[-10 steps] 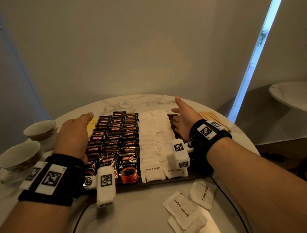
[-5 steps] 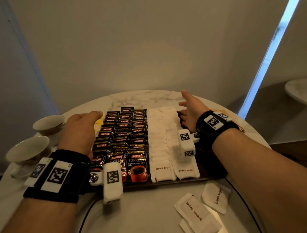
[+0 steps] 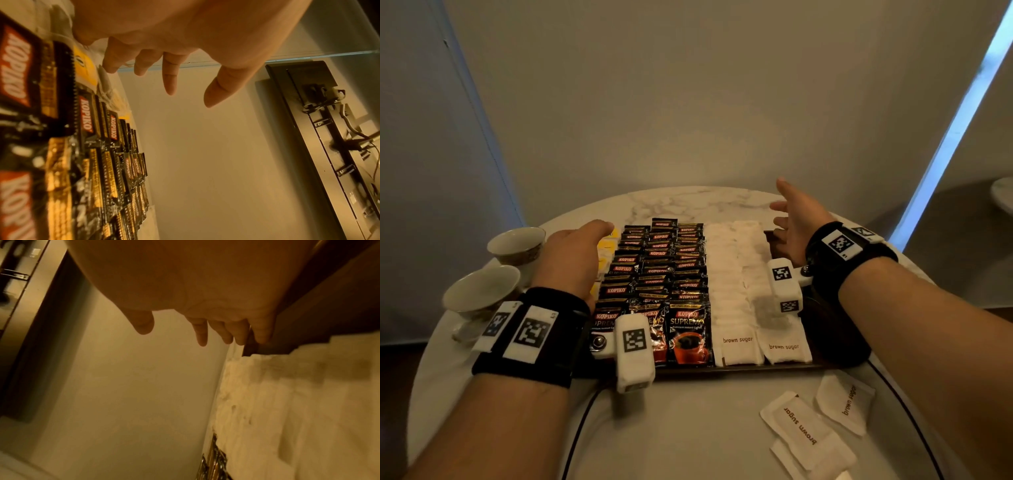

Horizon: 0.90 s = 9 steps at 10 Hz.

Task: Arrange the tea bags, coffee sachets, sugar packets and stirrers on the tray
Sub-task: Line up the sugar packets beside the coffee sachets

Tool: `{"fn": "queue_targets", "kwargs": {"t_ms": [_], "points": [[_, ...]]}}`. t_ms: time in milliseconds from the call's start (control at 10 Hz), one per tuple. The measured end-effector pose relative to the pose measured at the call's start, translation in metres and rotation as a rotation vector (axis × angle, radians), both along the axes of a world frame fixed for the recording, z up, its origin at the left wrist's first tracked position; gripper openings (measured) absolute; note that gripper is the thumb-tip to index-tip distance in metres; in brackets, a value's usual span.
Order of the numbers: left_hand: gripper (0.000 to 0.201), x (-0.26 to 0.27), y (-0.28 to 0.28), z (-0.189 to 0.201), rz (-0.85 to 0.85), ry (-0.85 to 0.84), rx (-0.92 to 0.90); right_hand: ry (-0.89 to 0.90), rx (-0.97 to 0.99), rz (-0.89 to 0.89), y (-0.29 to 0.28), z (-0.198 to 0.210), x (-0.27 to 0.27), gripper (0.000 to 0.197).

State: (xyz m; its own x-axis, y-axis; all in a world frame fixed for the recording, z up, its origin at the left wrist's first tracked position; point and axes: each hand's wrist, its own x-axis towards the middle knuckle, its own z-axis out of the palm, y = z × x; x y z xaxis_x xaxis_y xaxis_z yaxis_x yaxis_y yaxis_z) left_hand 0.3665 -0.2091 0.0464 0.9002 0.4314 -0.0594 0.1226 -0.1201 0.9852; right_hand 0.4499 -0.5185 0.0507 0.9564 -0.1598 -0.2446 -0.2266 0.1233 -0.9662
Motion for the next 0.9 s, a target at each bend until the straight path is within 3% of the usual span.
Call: {"fn": "queue_targets", "kwargs": {"t_ms": [100,200,300,400,500,600,700,800,900], "points": [[0.031,-0.007,-0.004,0.007,0.005,0.024,-0.004,-0.06,-0.059,-0.008,0.008,0.013,-0.014,0.072],[0.052,-0.013,-0.008,0.01,-0.027,0.01,0.025,-0.131,-0.094,-0.007,0.02,0.03,-0.035,0.06],[0.043,-0.033,-0.029,0.024,0.008,-0.058,-0.079,-0.199,-0.183,0.043,0.03,0.042,-0.06,0.051],[0.025,-0.049,-0.045,0.027,-0.099,-0.131,-0.051,-0.172,-0.358,0.175,0.036,0.043,-0.089,0.034],[0.029,-0.078,-0.068,0.024,-0.191,-0.24,0.162,-0.099,-0.735,0.338,0.034,0.041,-0.119,0.024],[0.03,-0.113,-0.092,0.016,-0.549,-0.19,0.596,-0.006,-1.022,0.461,0.027,0.042,-0.148,0.02],[0.058,-0.143,-0.113,0.01,-0.915,0.039,0.887,0.126,-1.09,0.528,0.019,0.042,-0.174,0.021],[0.087,-0.158,-0.129,0.005,-1.092,0.224,1.024,0.248,-1.291,0.628,0.011,0.037,-0.195,0.024],[0.101,-0.164,-0.144,0.002,-1.124,0.23,1.081,0.297,-1.419,0.648,-0.001,0.03,-0.21,0.029]]}}
